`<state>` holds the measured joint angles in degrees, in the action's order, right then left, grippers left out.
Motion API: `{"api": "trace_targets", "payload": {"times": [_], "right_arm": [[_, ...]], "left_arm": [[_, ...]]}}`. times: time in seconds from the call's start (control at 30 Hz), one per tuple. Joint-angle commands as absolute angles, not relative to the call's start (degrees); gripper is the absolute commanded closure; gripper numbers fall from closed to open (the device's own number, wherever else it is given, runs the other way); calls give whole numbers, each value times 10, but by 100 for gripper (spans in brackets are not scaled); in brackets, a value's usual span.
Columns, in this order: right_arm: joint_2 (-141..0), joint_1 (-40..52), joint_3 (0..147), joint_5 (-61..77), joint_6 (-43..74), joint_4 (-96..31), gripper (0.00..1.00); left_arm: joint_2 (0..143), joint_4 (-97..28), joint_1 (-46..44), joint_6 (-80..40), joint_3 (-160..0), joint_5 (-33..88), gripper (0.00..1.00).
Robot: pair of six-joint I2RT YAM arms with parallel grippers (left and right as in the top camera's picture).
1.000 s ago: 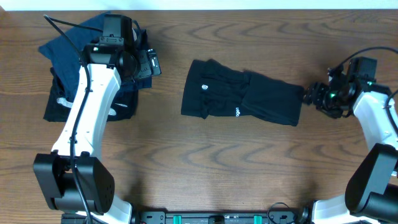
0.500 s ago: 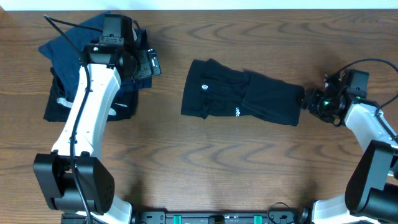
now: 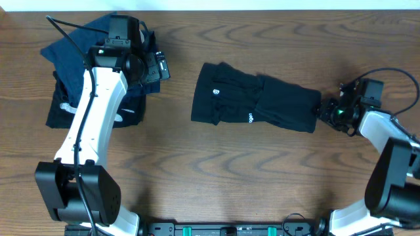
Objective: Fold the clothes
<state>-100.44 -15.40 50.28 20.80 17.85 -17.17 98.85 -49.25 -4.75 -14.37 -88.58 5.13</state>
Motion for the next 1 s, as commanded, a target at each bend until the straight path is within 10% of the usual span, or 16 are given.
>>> {"api": "trace_targets", "payload": {"times": [0.0, 0.1, 0.23, 0.57, 0.8, 0.97], "right_arm": [[-1043, -150, 500, 208, 182, -163, 54], [-1059, -150, 500, 208, 185, -157, 58], [-1058, -150, 505, 208, 184, -162, 88], [-1058, -150, 515, 203, 184, -189, 61], [-1058, -149, 515, 183, 184, -193, 99], [-1057, -154, 528, 186, 184, -198, 99]], "left_arm": [[990, -495, -47, -142, -883, 44, 2], [990, -495, -47, -142, -883, 44, 2], [990, -495, -47, -142, -883, 44, 2], [990, -495, -47, -142, -883, 44, 2], [990, -495, -47, -142, -883, 44, 2], [990, -495, -47, -142, -883, 44, 2]]}}
